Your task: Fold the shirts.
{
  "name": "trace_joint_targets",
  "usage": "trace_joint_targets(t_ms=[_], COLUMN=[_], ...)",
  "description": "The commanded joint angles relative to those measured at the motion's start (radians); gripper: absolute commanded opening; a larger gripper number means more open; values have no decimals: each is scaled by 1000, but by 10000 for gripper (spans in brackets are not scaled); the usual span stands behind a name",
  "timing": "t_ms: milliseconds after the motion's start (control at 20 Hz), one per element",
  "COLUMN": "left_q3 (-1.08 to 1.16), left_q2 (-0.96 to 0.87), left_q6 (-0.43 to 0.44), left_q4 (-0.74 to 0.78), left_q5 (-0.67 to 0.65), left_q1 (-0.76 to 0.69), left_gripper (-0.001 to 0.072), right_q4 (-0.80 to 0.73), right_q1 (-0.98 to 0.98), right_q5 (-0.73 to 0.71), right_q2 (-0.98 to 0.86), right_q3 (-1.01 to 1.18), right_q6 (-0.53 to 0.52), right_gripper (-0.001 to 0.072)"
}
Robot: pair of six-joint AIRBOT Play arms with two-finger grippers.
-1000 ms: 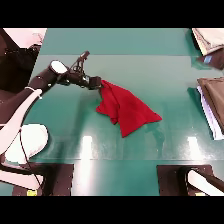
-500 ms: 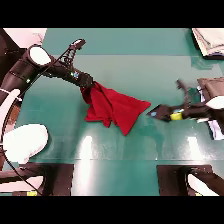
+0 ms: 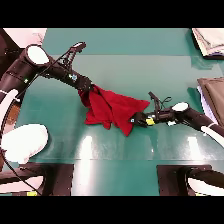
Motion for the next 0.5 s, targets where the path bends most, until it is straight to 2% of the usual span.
trace_joint_targets(t_ms=[0,50,300,450], left_q3=[2,2,97,254], left_q2=[2,6,148,259], left_q6=[-1,-1,13,37], left_q4=[2,5,189,190], left_q5=[-23,-23,-78,-137], left_q1=[0,0,0,0], left_gripper=[27,27,27,27], right_q4=[12,13,8,-18], right_q1=[15,13,-127,-255], right_q5=[-34,-39,14,27], right_q2=[-45,-42,154,312], right_q3=[69,86,256,426], right_q6=[-38,-66,-77,-61], right_gripper=[204,16,15,15])
